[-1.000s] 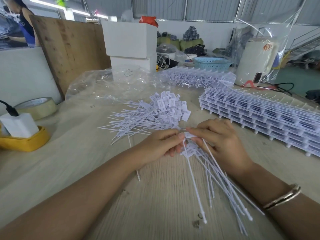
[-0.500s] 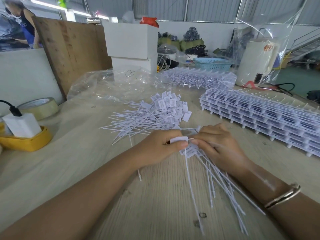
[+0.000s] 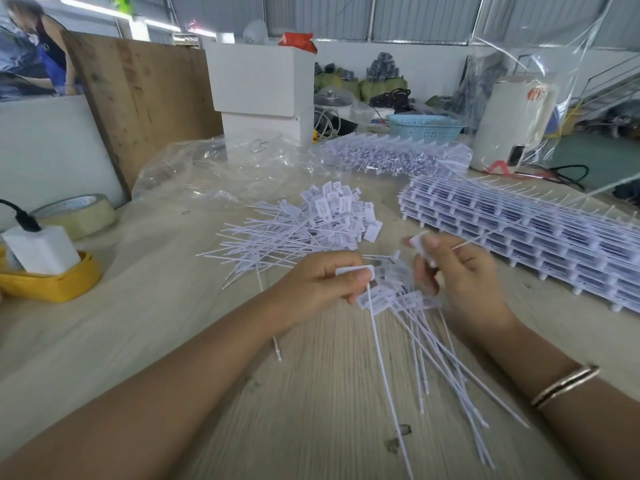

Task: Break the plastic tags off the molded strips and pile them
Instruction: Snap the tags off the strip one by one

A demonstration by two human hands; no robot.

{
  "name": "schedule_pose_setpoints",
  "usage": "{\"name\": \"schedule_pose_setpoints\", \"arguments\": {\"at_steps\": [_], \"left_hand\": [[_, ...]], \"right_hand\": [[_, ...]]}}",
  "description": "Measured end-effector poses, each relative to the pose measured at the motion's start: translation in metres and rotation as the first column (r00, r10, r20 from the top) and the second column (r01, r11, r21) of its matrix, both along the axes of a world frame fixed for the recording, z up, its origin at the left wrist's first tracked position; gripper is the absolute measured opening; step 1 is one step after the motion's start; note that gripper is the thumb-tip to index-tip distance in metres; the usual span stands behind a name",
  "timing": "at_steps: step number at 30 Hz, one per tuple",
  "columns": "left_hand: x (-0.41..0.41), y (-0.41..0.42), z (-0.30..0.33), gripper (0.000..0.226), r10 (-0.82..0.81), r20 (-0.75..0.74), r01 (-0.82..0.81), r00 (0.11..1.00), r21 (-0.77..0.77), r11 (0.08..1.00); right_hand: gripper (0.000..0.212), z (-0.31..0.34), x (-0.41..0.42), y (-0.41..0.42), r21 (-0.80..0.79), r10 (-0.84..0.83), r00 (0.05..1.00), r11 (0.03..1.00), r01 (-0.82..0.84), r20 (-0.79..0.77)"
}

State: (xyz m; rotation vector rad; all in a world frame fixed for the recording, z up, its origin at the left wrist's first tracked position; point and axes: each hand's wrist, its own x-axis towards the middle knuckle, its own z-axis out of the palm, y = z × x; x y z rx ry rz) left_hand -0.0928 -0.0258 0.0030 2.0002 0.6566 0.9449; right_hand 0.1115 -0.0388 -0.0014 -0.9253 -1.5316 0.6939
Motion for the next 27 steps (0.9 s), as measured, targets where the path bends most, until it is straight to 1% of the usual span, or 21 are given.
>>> {"name": "schedule_pose_setpoints", "arguments": {"at_steps": [1, 2, 4, 6, 7, 8, 9, 11, 12, 14, 16, 19, 22, 23, 24, 26, 27], "left_hand": [[-0.002, 0.001, 0.001, 0.024, -0.014, 0.040, 0.015, 0.999, -0.030, 0.999], [-0.005, 0.002, 0.001, 0.024, -0.008, 0.074, 0.012, 0.997, -0.055, 0.998], [-0.007, 0.006, 0.002, 0.024, 0.032, 0.103, -0.023, 0.994, -0.081, 0.996], [-0.007, 0.009, 0.002, 0.022, 0.075, 0.090, -0.066, 0.993, -0.098, 0.993], [-0.007, 0.009, 0.000, 0.022, 0.103, 0.060, -0.097, 0.993, -0.091, 0.991], [-0.007, 0.010, -0.001, 0.022, 0.140, -0.003, -0.140, 0.990, -0.052, 0.989], [-0.009, 0.010, -0.004, 0.023, 0.191, -0.100, -0.189, 0.976, 0.029, 0.982], [-0.010, 0.012, -0.007, 0.028, 0.299, -0.291, -0.229, 0.909, 0.250, 0.941], [-0.009, 0.012, -0.008, 0.031, 0.346, -0.333, -0.228, 0.877, 0.344, 0.911], [-0.007, 0.012, -0.007, 0.038, 0.415, -0.351, -0.227, 0.839, 0.469, 0.854], [-0.005, 0.012, -0.007, 0.038, 0.469, -0.352, -0.242, 0.810, 0.529, 0.814], [-0.003, 0.010, -0.011, 0.020, 0.480, -0.328, -0.290, 0.814, 0.487, 0.824], [0.004, 0.007, -0.012, 0.022, 0.539, -0.338, -0.331, 0.771, 0.512, 0.793], [0.005, 0.007, -0.012, 0.026, 0.579, -0.340, -0.354, 0.742, 0.535, 0.767], [0.006, 0.007, -0.011, 0.028, 0.625, -0.338, -0.383, 0.703, 0.561, 0.734], [0.005, 0.007, -0.006, 0.027, 0.716, -0.273, -0.444, 0.642, 0.630, 0.638], [0.004, 0.006, -0.003, 0.028, 0.751, -0.220, -0.473, 0.622, 0.659, 0.585]], "right_hand": [[0.029, 0.002, 0.009, 0.002, -0.029, -0.073, 0.997, 0.997, 0.071, -0.040], [0.027, 0.002, 0.017, 0.005, -0.029, -0.130, 0.991, 0.991, 0.130, 0.014], [0.023, 0.000, 0.025, 0.008, 0.051, -0.169, 0.959, 0.986, 0.162, 0.227], [0.024, -0.003, 0.020, 0.009, 0.190, -0.175, 0.891, 0.976, 0.103, 0.419], [0.030, -0.005, 0.014, 0.009, 0.246, -0.178, 0.841, 0.968, 0.056, 0.510], [0.034, -0.006, 0.009, 0.009, 0.278, -0.176, 0.782, 0.961, 0.004, 0.598], [0.036, -0.007, 0.005, 0.008, 0.292, -0.180, 0.720, 0.956, -0.033, 0.670], [0.035, -0.008, 0.002, 0.008, 0.326, -0.226, 0.602, 0.944, -0.059, 0.766], [0.036, -0.008, 0.002, 0.007, 0.341, -0.250, 0.557, 0.938, -0.064, 0.792], [0.039, -0.009, 0.003, 0.007, 0.308, -0.242, 0.521, 0.950, -0.043, 0.819], [0.045, -0.009, 0.004, 0.008, 0.255, -0.220, 0.511, 0.967, 0.001, 0.831], [0.048, -0.008, 0.002, 0.009, 0.217, -0.207, 0.489, 0.975, 0.037, 0.847], [0.050, -0.007, 0.002, 0.009, 0.199, -0.188, 0.512, 0.979, 0.034, 0.839], [0.051, -0.006, 0.002, 0.010, 0.198, -0.186, 0.540, 0.979, 0.036, 0.821], [0.051, -0.005, 0.003, 0.010, 0.201, -0.191, 0.594, 0.978, 0.050, 0.781], [0.050, 0.002, 0.007, 0.006, 0.216, -0.239, 0.738, 0.968, 0.129, 0.631], [0.048, 0.007, 0.011, 0.004, 0.226, -0.287, 0.775, 0.955, 0.190, 0.563]]}}
